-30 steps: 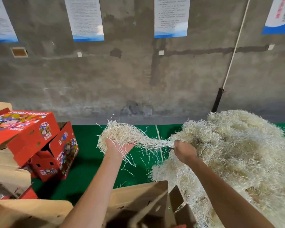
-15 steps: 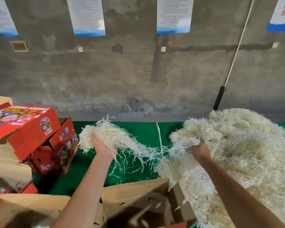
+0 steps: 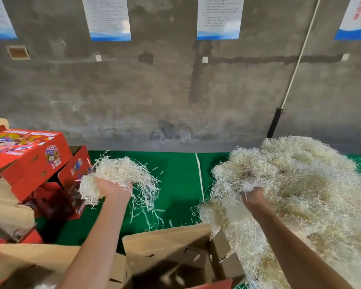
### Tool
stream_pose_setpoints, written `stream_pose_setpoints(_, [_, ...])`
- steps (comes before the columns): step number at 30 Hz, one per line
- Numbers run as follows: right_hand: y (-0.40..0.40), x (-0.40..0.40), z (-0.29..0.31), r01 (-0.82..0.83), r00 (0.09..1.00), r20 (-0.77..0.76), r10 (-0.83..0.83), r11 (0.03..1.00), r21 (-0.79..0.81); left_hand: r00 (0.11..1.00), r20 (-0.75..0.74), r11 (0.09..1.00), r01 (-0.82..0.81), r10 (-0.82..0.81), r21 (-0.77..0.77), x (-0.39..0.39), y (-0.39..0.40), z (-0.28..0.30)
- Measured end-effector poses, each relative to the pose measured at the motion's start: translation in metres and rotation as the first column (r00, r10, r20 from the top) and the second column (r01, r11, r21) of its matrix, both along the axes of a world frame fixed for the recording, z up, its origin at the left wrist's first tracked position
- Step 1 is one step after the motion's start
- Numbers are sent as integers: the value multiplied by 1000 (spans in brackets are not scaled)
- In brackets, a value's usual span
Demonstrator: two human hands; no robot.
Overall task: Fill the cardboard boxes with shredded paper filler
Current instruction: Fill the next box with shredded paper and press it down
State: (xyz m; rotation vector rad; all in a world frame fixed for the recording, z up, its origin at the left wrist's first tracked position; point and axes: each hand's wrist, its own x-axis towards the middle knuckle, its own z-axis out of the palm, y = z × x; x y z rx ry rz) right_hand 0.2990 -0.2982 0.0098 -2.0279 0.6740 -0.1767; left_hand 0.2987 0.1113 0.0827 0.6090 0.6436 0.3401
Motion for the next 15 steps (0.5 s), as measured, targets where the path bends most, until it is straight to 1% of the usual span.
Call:
stream_pose_setpoints(2, [7, 4, -2, -89, 996, 26, 87, 992, 92, 998, 59, 999, 26, -25, -19, 1, -10, -6])
stream_pose_setpoints(3, [15, 2, 1, -135, 991, 4, 136, 986, 100, 994, 93, 998, 65, -65, 11, 1, -15, -8])
stream_pose_setpoints(4, [22, 0, 2, -182, 981, -47, 186, 981, 67, 985, 128, 993, 113, -117, 45, 2, -20, -10])
stream_pose_setpoints(6, [41, -7, 7, -305, 943, -163, 291, 950, -68, 969, 129, 975, 199, -210, 94, 0, -29, -9])
stream_pose_setpoints(7, [50, -10, 9, -337, 931, -207, 302, 927, -164, 962, 122, 967, 231, -244, 110, -3, -35, -6])
stream_pose_setpoints(8, [59, -11, 11, -359, 928, -215, 305, 887, -292, 952, 114, 954, 269, -285, 134, -7, -41, -4])
stream_pose_setpoints(9, [71, -15, 17, -358, 933, -177, 312, 846, -395, 939, 105, 936, 308, -327, 169, -10, -49, -3])
stream_pose_setpoints(10, [84, -17, 20, -344, 936, -103, 336, 816, -465, 924, 83, 914, 350, -373, 203, -14, -58, -4])
stream_pose_setpoints(11, [99, -22, 27, -337, 928, -2, 374, 833, -439, 911, 43, 892, 391, -410, 226, -18, -67, -6])
stream_pose_setpoints(12, [115, -30, 37, -370, 903, 102, 417, 876, -309, 901, -14, 871, 423, -434, 250, -23, -76, -6])
stream_pose_setpoints(13, [133, -39, 49, -428, 883, 180, 433, 901, -69, 896, -65, 850, 438, -440, 291, -29, -86, -7])
stream_pose_setpoints(14, [150, -47, 58, -495, 867, 205, 455, 834, 245, 890, -104, 820, 450, -444, 352, -38, -96, -7])
stream_pose_setpoints(15, [165, -56, 64, -545, 834, 219, 507, 690, 476, 882, -141, 780, 465, -450, 417, -46, -105, -13])
